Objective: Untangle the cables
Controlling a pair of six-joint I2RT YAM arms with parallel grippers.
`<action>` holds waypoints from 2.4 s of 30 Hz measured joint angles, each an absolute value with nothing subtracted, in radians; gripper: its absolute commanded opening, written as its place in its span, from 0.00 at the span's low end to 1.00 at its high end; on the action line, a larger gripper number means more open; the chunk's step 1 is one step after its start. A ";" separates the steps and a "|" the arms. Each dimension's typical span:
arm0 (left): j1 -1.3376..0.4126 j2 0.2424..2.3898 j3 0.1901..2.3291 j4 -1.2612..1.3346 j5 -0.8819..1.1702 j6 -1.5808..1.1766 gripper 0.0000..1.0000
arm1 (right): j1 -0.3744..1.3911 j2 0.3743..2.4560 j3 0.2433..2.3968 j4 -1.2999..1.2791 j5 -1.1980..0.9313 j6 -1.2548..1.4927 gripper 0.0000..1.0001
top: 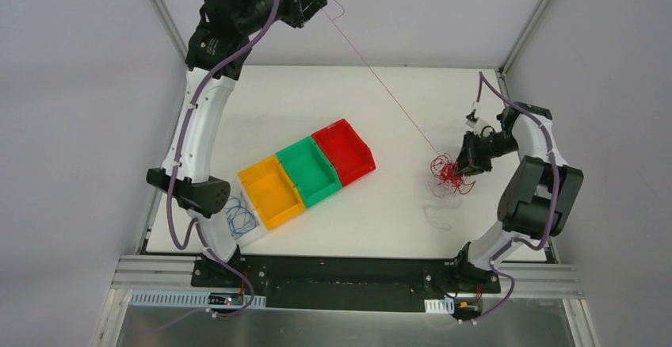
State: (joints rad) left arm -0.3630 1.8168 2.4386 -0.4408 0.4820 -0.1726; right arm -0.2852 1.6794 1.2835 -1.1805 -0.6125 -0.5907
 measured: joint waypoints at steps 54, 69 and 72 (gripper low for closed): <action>-0.911 2.226 2.086 -0.035 0.958 -0.460 0.51 | -0.147 1.369 1.214 -1.085 -0.512 -0.166 0.00; -0.917 2.256 2.065 -0.020 0.890 -0.506 0.47 | -0.135 1.369 1.225 -1.090 -0.504 -0.176 0.00; -0.917 2.256 2.065 -0.020 0.888 -0.507 0.50 | -0.135 1.368 1.225 -1.089 -0.501 -0.176 0.00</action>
